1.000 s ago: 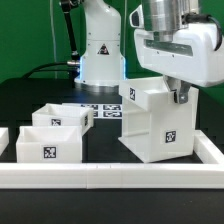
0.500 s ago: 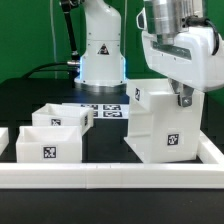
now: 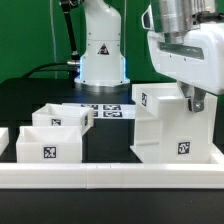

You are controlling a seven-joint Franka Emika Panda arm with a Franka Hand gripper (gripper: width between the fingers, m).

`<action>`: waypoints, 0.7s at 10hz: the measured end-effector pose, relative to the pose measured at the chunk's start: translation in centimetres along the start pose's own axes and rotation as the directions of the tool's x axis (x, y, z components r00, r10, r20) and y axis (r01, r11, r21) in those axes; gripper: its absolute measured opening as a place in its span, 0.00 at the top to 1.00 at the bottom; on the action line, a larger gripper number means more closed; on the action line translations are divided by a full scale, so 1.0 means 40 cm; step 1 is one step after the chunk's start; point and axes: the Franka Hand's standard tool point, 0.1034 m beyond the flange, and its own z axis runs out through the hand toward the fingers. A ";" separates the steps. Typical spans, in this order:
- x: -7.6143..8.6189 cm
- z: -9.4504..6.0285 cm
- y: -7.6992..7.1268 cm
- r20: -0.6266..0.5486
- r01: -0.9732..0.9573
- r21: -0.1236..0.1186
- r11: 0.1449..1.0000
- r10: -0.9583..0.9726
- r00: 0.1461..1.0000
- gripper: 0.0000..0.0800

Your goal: Assemble drawer

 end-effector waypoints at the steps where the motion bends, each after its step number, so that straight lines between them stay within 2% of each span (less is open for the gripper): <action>1: 0.002 -0.002 -0.010 0.000 -0.004 0.005 1.000 0.004 1.000 0.95; 6: 0.004 0.004 -0.015 0.003 -0.018 -0.003 1.000 0.018 1.000 0.95; 7: 0.002 0.004 -0.016 0.003 -0.016 -0.003 1.000 0.016 1.000 0.85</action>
Offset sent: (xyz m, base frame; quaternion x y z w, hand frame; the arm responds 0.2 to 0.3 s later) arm 0.0160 0.0009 0.0005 -0.0024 -0.0033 0.0454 0.9990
